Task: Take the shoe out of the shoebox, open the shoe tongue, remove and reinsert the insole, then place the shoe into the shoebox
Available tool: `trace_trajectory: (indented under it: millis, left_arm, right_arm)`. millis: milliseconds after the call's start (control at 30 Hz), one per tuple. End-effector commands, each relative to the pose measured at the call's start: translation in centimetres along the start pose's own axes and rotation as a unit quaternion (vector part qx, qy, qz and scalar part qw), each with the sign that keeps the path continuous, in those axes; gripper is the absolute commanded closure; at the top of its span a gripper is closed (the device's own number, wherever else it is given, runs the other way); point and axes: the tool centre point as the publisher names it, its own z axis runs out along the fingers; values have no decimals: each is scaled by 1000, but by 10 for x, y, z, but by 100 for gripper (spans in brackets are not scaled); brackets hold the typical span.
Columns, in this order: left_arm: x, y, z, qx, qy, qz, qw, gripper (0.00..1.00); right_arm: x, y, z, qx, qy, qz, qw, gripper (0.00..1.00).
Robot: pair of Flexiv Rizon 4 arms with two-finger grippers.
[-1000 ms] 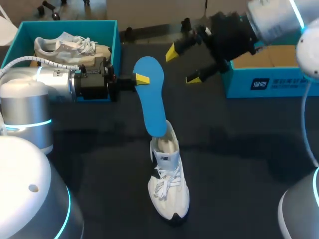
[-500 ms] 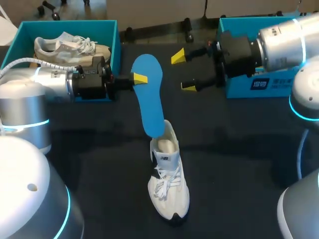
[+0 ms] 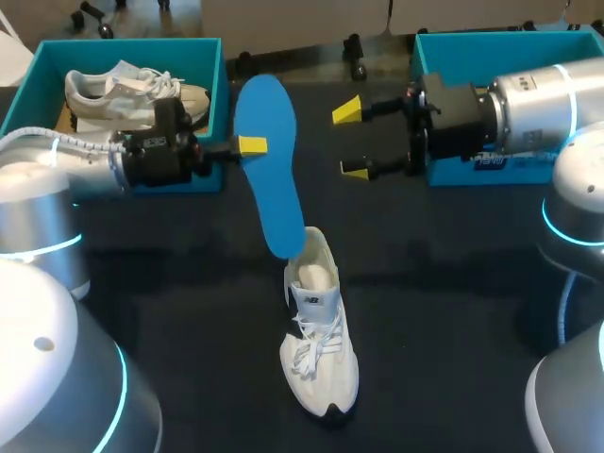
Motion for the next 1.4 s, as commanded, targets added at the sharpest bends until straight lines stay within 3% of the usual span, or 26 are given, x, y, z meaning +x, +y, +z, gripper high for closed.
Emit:
trace_trajectory:
  millis: [33, 200, 400, 733, 767, 833, 900, 933, 1400]
  left_arm:
    - [11, 6, -8, 26, 26, 162, 986, 100]
    - [18, 4, -9, 26, 32, 315, 948, 100]
    - [26, -4, -7, 28, 38, 479, 877, 100]
    - [34, -18, -8, -12, 15, 641, 768, 100]
    - [33, -19, -9, -14, 13, 659, 752, 100]
    - [30, -21, -9, -10, 12, 715, 699, 100]
    - [24, -24, -8, 18, 24, 786, 618, 100]
    - [20, -26, -7, 52, 42, 821, 568, 100]
    - [20, -26, -7, 52, 42, 821, 568, 100]
  right_arm:
    - [-2, 4, 3, 2, 1, 0, 1000, 0]
    - [-2, 4, 3, 2, 1, 0, 1000, 0]
    - [-2, 4, 3, 2, 1, 0, 1000, 0]
    - [-2, 4, 3, 2, 1, 0, 1000, 0]
    - [-2, 4, 3, 2, 1, 0, 1000, 0]
    - [-2, 4, 3, 2, 1, 0, 1000, 0]
    - [-2, 4, 3, 2, 1, 0, 1000, 0]
    - [-2, 4, 3, 2, 1, 0, 1000, 0]
    - [-2, 4, 3, 2, 1, 0, 1000, 0]
